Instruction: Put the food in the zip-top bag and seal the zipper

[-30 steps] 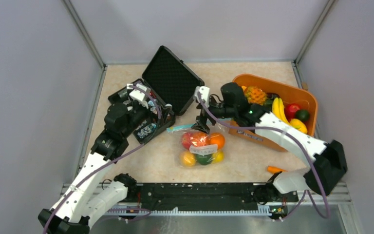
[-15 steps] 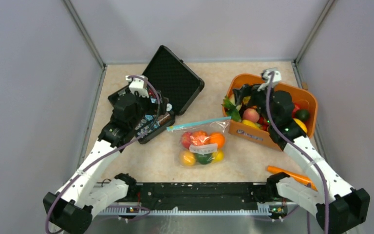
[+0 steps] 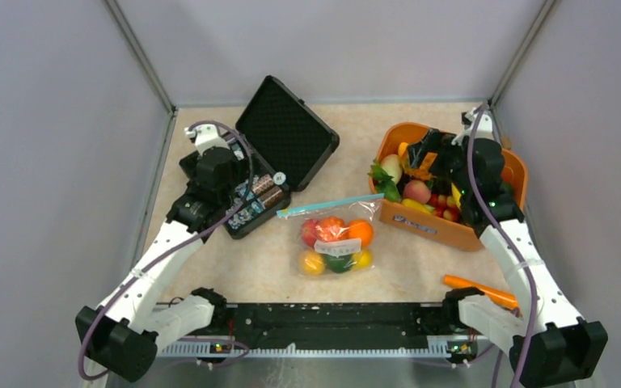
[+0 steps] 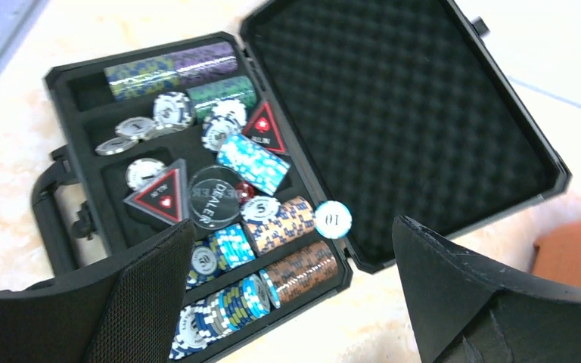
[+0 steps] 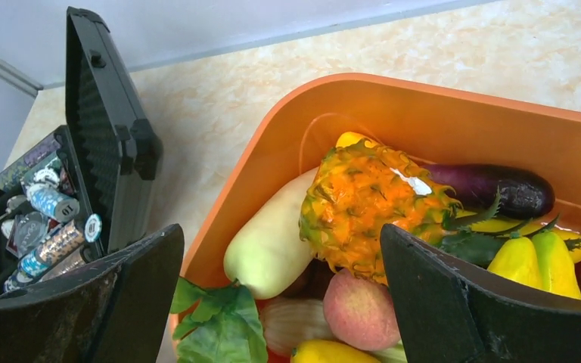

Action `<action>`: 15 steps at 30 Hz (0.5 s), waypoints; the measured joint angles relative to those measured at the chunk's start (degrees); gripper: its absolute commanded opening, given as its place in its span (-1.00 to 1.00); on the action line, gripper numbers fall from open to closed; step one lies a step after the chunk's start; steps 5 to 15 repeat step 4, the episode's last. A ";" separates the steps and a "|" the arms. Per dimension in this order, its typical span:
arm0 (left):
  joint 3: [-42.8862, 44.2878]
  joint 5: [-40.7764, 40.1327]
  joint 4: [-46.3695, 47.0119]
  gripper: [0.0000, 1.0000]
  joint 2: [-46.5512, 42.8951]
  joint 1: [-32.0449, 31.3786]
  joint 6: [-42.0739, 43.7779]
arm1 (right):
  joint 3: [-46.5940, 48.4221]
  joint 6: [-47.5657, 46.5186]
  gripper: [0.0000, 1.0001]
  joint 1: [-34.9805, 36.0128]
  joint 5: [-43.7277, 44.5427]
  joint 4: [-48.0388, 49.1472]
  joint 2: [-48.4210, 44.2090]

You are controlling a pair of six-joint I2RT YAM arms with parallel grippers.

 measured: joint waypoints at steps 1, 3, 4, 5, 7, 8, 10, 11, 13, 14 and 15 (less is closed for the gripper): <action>0.00 -1.75 -0.20 0.97 -0.28 0.00 -0.57 | 0.00 0.07 0.97 0.02 -0.20 -0.11 -0.02; 0.02 -5.05 -0.70 0.97 -0.85 0.00 -1.60 | 0.00 0.57 0.97 0.00 -0.66 -0.07 -0.02; 0.15 -6.86 -1.16 0.97 -1.03 0.00 -2.01 | 0.00 0.98 0.97 0.00 -1.14 0.09 -0.02; 0.15 -6.86 -1.16 0.97 -1.03 0.00 -2.01 | 0.00 0.98 0.97 0.00 -1.14 0.09 -0.02; 0.15 -6.86 -1.16 0.97 -1.03 0.00 -2.01 | 0.00 0.98 0.97 0.00 -1.14 0.09 -0.02; 0.15 -6.86 -1.16 0.97 -1.03 0.00 -2.01 | 0.00 0.98 0.97 0.00 -1.14 0.09 -0.02; 0.15 -6.86 -1.16 0.97 -1.03 0.00 -2.01 | 0.00 0.98 0.97 0.00 -1.14 0.09 -0.02; 0.15 -6.86 -1.16 0.97 -1.03 0.00 -2.01 | 0.00 0.98 0.97 0.00 -1.14 0.09 -0.02; 0.15 -6.86 -1.16 0.97 -1.03 0.00 -2.01 | 0.00 0.98 0.97 0.00 -1.14 0.09 -0.02; 0.15 -6.86 -1.16 0.97 -1.03 0.00 -2.01 | 0.00 0.98 0.97 0.00 -1.14 0.09 -0.02; 0.15 -6.86 -1.16 0.97 -1.03 0.00 -2.01 | 0.00 0.98 0.97 0.00 -1.14 0.09 -0.02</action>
